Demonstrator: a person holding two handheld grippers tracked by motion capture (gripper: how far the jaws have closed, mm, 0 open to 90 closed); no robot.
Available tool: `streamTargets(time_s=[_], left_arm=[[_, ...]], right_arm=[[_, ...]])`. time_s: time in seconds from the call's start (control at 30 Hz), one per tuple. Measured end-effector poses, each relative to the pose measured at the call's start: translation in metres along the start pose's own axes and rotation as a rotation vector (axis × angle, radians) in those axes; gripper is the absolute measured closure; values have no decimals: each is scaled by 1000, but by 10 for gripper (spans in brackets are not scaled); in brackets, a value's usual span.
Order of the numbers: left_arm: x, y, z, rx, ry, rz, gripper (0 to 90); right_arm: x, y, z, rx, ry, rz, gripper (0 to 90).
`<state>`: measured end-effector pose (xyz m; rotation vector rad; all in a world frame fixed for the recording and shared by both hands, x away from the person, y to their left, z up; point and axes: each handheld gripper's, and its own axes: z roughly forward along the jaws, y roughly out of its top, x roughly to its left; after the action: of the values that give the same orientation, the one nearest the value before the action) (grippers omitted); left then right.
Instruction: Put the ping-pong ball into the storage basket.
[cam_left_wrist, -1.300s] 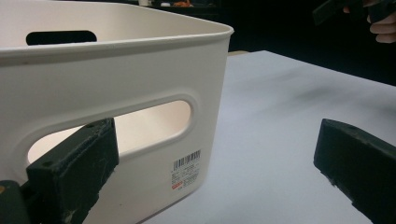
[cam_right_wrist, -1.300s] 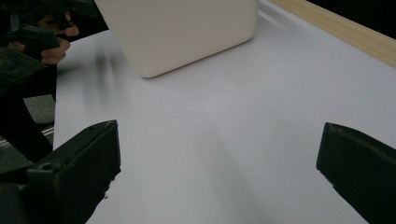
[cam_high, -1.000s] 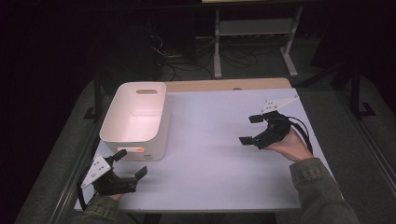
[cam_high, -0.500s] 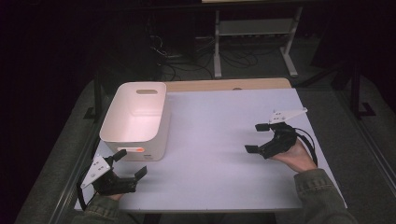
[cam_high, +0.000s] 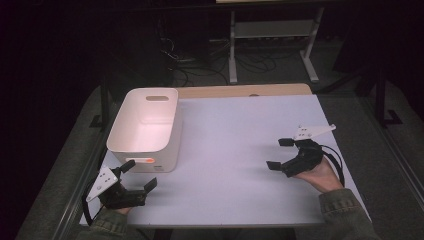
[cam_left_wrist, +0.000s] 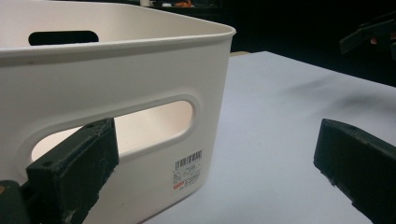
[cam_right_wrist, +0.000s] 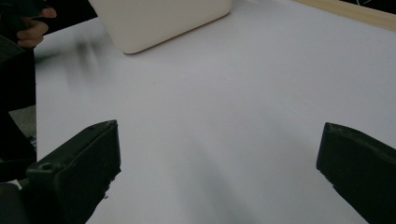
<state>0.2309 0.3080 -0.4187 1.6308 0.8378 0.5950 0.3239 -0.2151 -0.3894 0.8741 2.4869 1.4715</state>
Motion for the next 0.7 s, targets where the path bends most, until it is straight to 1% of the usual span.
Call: streamTargets(time_s=[0.23, 0.43, 0.7], left_arm=[[0, 0, 0, -3, -1, 0, 0], [0, 0, 0, -2, -1, -1, 0], [0, 0, 0, -1, -2, 0, 0]], right_arm=[[2, -7, -6, -14, -18, 4, 0], [4, -17, -11, -26, -40, 21, 0], [7, -36, -18, -66, -92, 38, 0]])
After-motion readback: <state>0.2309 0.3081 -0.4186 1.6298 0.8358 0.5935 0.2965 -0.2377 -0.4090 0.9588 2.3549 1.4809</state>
